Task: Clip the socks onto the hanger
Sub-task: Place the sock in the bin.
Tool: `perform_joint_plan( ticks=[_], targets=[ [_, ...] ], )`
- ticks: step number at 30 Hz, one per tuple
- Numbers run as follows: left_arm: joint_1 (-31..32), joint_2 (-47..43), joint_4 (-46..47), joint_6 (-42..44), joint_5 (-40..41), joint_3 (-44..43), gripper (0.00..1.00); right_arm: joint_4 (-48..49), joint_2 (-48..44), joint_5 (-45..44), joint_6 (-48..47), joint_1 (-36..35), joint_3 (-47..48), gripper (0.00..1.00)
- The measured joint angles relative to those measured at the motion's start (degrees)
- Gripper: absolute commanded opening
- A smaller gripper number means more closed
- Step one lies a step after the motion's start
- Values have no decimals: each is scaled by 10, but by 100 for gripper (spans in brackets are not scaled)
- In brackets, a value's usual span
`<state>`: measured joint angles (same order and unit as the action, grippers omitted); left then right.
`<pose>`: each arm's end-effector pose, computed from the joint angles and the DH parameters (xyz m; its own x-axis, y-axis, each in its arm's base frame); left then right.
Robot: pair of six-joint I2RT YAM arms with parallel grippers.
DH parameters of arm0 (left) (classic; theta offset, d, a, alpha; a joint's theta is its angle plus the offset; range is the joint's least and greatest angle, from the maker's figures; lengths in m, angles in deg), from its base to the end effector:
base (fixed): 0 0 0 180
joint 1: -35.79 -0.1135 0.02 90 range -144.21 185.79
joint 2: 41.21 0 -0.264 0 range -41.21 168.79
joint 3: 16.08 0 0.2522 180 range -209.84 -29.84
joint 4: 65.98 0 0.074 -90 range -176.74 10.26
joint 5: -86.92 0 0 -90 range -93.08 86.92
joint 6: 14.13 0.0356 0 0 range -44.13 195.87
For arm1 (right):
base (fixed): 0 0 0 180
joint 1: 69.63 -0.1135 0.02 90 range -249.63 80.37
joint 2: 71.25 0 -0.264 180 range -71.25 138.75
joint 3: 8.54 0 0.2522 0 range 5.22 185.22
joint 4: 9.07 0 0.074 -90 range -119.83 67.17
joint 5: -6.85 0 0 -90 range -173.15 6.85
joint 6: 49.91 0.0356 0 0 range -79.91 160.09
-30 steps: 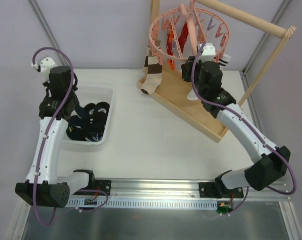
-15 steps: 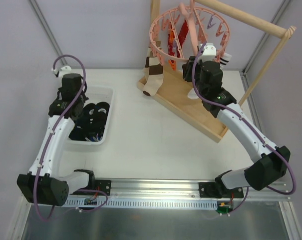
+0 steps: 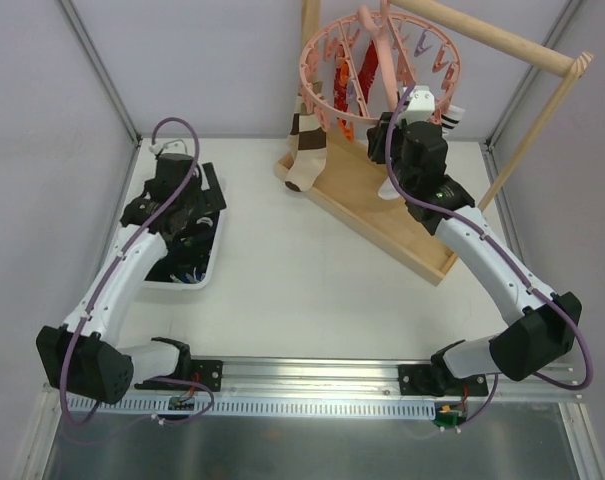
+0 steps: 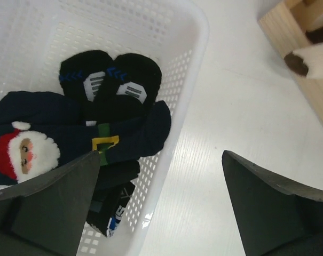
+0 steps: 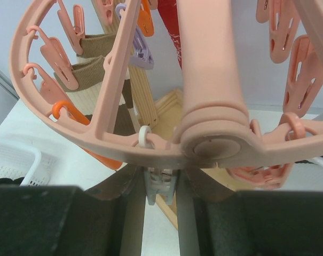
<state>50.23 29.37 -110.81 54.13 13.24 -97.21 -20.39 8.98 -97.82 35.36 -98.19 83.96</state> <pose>0.2635 -0.0575 0.3477 -0.5120 -0.2352 -0.8261 -0.1886 0.9691 -0.1590 0.2942 0.1499 0.4291 0.0343 -0.0721 -0.9968 -0.2381 0.9681 -0.0783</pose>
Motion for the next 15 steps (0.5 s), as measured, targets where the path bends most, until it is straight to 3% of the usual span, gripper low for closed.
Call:
perform_joint_plan(
  ticks=[2,7,15],
  targets=[
    [-38,-28,-5,-8,-13,0,98,-1,0,0,0,0,0,1],
    [-202,-114,-6,-58,-30,33,97,0,0,2,0,2,-4,1],
    [-332,-131,36,-136,-105,195,85,4,0,9,1,5,-7,1]
  ],
)
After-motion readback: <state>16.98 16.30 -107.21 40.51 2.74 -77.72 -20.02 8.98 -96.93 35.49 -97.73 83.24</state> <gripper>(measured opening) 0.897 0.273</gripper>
